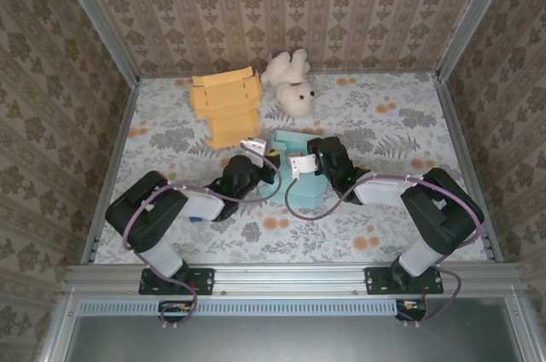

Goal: Fold the paper box

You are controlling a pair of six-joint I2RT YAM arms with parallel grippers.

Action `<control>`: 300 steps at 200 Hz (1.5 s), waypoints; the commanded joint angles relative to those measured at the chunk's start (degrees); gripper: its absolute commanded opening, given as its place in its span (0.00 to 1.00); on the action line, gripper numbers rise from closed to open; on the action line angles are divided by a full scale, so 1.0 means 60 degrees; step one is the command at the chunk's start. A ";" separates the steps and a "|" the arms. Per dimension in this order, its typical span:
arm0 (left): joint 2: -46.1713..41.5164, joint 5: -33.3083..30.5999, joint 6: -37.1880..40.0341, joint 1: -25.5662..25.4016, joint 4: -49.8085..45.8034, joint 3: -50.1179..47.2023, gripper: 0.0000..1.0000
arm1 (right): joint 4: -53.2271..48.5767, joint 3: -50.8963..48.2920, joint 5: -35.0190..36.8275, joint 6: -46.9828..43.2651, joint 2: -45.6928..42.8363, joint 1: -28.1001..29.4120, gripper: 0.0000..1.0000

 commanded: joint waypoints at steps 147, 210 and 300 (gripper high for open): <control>0.2469 0.4945 0.0555 0.2574 0.1196 0.1202 0.50 | -0.1391 0.0011 -0.0475 0.0254 -0.0206 -0.0023 0.00; 0.2795 0.4753 0.1040 0.2574 0.1134 0.1539 0.45 | -0.1458 0.0044 -0.0470 0.0239 -0.0141 -0.0008 0.00; 0.3456 0.3356 0.0824 0.1669 0.1338 0.2232 0.37 | -0.1536 0.0066 -0.0451 0.0239 -0.0101 0.0094 0.00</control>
